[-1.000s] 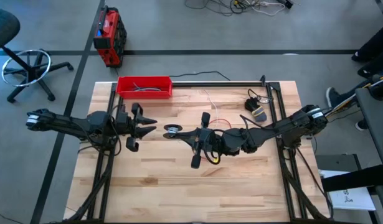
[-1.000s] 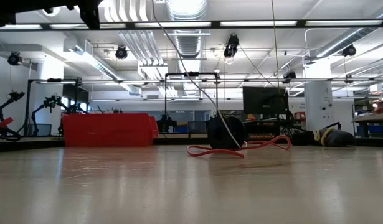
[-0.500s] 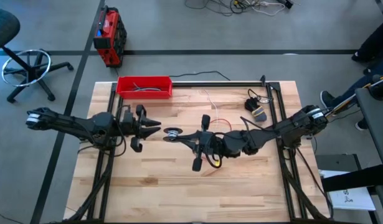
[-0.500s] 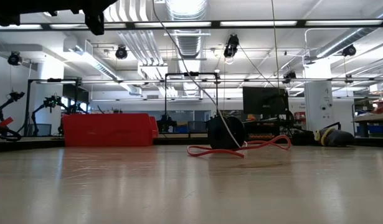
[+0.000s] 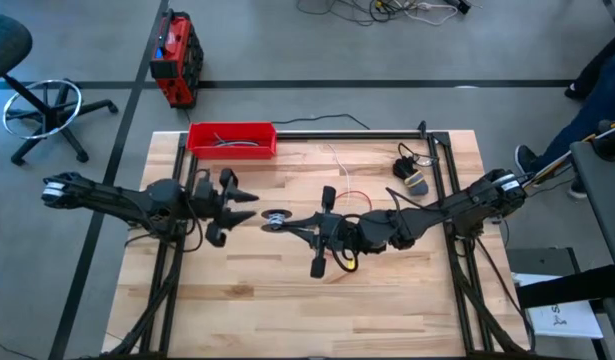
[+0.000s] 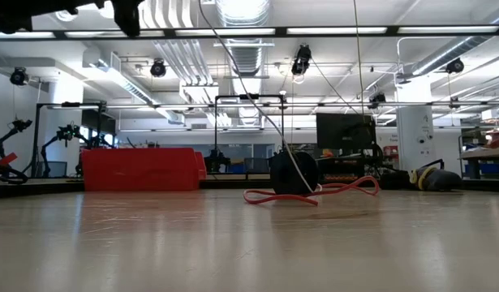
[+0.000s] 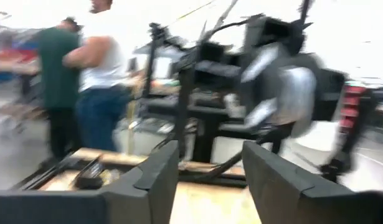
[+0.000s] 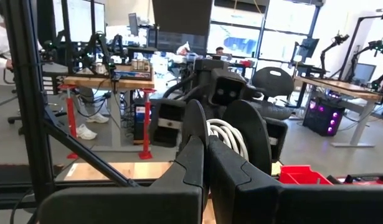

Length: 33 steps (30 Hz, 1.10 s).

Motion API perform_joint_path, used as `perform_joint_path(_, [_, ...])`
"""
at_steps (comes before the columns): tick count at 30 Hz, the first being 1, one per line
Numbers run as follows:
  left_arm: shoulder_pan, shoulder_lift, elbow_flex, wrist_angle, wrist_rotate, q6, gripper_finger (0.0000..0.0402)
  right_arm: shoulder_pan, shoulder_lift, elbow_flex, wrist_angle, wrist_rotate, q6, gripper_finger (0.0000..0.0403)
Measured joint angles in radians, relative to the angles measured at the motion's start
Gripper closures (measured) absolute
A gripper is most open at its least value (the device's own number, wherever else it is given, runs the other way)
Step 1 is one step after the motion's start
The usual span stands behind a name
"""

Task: Coil cords
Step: Coil the white wire onto the black spool

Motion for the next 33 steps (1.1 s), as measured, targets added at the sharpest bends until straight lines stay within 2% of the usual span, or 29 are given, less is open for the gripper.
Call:
perform_joint_path(4, [0.000,-0.002,-0.023,0.059,0.126,0.065,0.0204,0.003,0.000,0.000,-0.004,-0.020,-0.033,0.0403])
perform_joint_path(10, [-0.011,0.019,-0.060,0.118,0.156,0.139,0.0189,0.017,0.004,-0.001,-0.006,-0.082,-0.099,0.0403])
perform_joint_path(19, [-0.035,0.086,-0.083,0.370,0.219,0.148,0.0202,0.028,0.006,-0.006,-0.006,-0.082,-0.144,0.0403])
perform_joint_path(26, [-0.039,0.224,-0.070,0.559,0.220,0.135,0.0213,0.026,0.030,-0.006,0.000,-0.077,-0.123,0.0403])
perform_joint_path(33, [-0.042,0.307,-0.010,0.598,0.219,0.106,0.0237,0.024,0.038,-0.006,0.009,-0.009,-0.103,0.0403])
